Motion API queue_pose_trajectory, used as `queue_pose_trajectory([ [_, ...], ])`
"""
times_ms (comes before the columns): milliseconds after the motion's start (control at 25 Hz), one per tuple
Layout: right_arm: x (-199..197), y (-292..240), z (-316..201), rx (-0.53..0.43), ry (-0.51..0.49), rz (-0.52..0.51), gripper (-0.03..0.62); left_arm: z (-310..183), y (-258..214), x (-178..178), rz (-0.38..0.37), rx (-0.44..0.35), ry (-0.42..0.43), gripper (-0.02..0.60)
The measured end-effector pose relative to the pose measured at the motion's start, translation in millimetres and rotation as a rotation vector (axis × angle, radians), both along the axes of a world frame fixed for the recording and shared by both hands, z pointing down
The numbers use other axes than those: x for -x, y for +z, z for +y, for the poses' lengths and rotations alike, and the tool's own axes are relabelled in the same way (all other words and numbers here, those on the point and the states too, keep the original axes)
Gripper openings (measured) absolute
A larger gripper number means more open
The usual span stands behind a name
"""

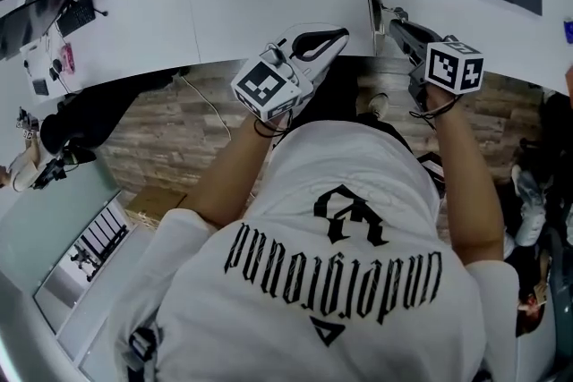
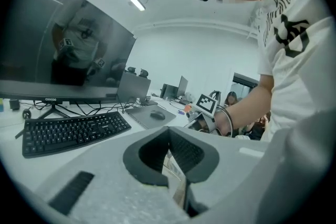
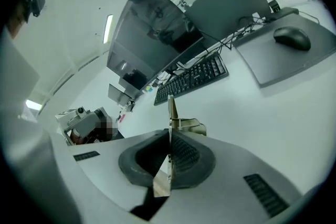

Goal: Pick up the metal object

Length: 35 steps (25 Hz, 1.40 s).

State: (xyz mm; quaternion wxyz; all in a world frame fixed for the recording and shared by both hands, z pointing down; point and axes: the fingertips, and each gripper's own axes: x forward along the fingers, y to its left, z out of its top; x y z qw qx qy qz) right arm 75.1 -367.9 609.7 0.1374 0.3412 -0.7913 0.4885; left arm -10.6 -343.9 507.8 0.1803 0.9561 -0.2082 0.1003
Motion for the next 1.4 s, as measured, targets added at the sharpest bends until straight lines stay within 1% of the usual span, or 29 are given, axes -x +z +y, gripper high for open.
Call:
queue_pose_trajectory([
  [160, -15, -47, 17, -0.128, -0.007, 0.004, 0.015, 23, -22, -14, 0.013, -0.057, -0.008, 0.015],
  [280, -22, -84, 33, -0.235, -0.029, 0.027, 0.015, 38, -39, -21, 0.004, -0.106, -0.008, 0.015],
  [400, -28, -119, 49, -0.33, -0.039, 0.043, 0.015, 45, -58, -25, 0.003, -0.156, -0.021, 0.015],
  [720, -39, -205, 87, -0.602, -0.055, 0.117, 0.015, 67, -108, -38, 0.004, -0.252, -0.05, 0.015],
  [880, -45, -246, 100, -0.709, -0.031, 0.115, 0.015, 77, -134, -43, 0.03, -0.29, -0.054, 0.015],
  [1120, -52, -310, 119, -0.865, -0.02, 0.107, 0.015, 89, -185, -46, 0.094, -0.345, -0.062, 0.015],
  [1280, -58, -329, 125, -0.932, -0.015, 0.137, 0.015, 92, -201, -45, 0.086, -0.389, -0.064, 0.014],
  [1400, -63, -338, 127, -0.967, -0.008, 0.15, 0.015, 92, -206, -45, 0.09, -0.4, -0.067, 0.015],
])
